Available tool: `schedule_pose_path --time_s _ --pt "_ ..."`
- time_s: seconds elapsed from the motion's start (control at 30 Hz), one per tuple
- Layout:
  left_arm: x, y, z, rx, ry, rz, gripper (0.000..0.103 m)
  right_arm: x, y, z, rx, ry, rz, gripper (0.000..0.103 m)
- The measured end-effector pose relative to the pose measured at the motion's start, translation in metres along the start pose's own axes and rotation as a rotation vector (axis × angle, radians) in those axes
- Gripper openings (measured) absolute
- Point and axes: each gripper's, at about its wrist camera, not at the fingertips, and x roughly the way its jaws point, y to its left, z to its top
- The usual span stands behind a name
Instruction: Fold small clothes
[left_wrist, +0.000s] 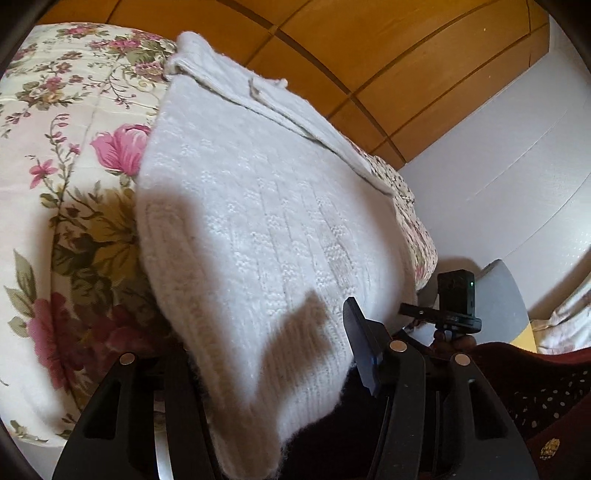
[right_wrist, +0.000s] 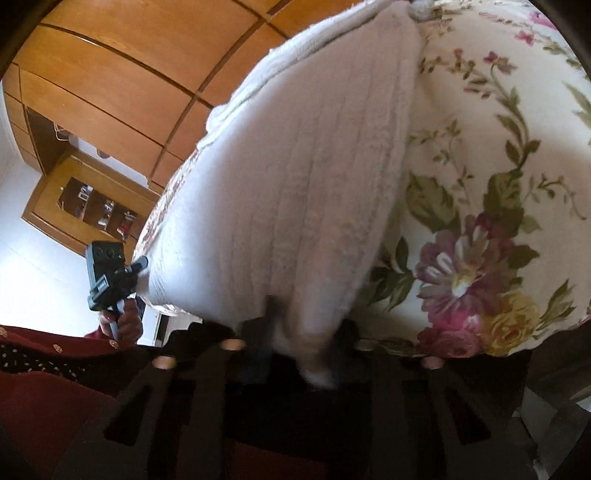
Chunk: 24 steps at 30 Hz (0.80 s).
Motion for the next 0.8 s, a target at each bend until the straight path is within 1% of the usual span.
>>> schedule_pose_path --time_s 0.03,0.07,0.1,0.13,0.23,0.3,0.37,0.47,0.57,0.7,0.8 --pt "0.004 -0.002 0.004 0.004 0.006 0.016 0.040 -0.001 0.001 0.001 -0.003 -0.003 0.005 0.009" --pt "0.005 -0.004 0.005 0.011 0.013 0.038 0.028 -0.003 0.004 0.002 -0.002 -0.017 0.030 0.008" --pt "0.008 -0.006 0.007 0.014 0.023 0.074 0.010 -0.003 0.005 0.005 0.003 -0.028 0.053 0.008" --pt "0.008 -0.009 0.008 0.013 0.022 0.091 0.008 -0.006 0.008 0.007 0.008 -0.044 0.079 0.008" --pt "0.002 -0.022 0.012 0.031 -0.019 0.075 0.006 -0.017 0.022 0.014 -0.020 -0.096 0.140 0.007" --pt "-0.001 -0.034 0.016 0.062 -0.044 0.063 0.006 -0.026 0.033 0.018 -0.043 -0.135 0.190 0.007" --pt "-0.007 -0.049 0.021 0.102 -0.084 0.022 0.006 -0.032 0.040 0.022 -0.058 -0.167 0.229 0.007" --pt "-0.017 -0.061 0.027 0.116 -0.129 -0.030 0.006 -0.045 0.048 0.026 -0.067 -0.222 0.298 0.007" --pt "-0.029 -0.069 0.029 0.120 -0.177 -0.076 0.006 -0.057 0.049 0.029 -0.056 -0.266 0.351 0.007" --pt "-0.044 -0.084 0.028 0.156 -0.211 -0.118 0.005 -0.072 0.050 0.030 -0.051 -0.325 0.414 0.007" --pt "-0.052 -0.095 0.026 0.186 -0.222 -0.133 0.005 -0.083 0.053 0.029 -0.060 -0.354 0.435 0.007"
